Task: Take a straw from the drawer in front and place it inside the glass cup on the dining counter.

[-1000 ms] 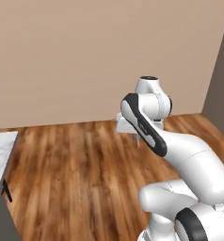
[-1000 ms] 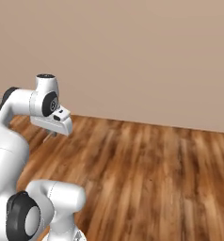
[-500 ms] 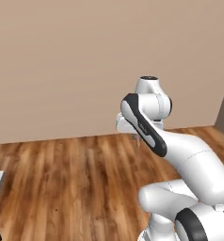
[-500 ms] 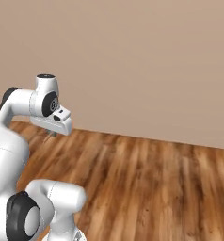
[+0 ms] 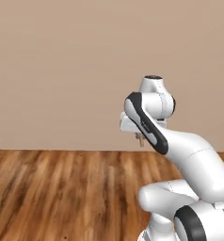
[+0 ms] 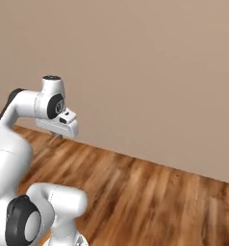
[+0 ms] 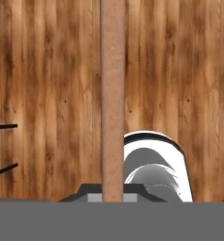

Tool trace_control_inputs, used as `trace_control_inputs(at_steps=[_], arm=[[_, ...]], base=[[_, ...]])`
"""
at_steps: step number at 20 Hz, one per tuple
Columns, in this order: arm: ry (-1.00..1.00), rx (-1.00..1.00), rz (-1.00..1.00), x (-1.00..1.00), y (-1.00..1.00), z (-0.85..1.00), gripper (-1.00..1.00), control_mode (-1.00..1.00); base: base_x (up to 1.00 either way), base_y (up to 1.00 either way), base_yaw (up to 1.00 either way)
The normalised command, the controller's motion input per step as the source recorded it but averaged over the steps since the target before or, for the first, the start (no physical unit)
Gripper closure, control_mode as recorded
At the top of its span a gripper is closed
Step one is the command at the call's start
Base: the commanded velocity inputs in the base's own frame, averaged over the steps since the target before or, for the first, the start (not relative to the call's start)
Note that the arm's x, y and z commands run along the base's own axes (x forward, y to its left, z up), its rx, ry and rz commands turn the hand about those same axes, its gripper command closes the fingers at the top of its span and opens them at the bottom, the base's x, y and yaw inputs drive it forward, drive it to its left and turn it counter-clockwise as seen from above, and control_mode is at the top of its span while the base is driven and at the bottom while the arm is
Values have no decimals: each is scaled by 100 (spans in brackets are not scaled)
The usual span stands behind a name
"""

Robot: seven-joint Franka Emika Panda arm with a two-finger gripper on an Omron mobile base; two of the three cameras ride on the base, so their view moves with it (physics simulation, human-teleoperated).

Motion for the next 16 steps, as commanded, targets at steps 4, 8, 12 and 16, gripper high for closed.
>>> trace_control_inputs(at_steps=[4, 8, 12, 16], arm=[[0, 0, 0, 0, 0, 0, 100, 100], [0, 0, 0, 0, 0, 0, 100, 100], [0, 0, 0, 0, 0, 0, 100, 100], [0, 0, 0, 0, 0, 0, 100, 100]], base=[[100, -24, 57], [100, -25, 56], [100, -28, 54], [100, -30, 53]])
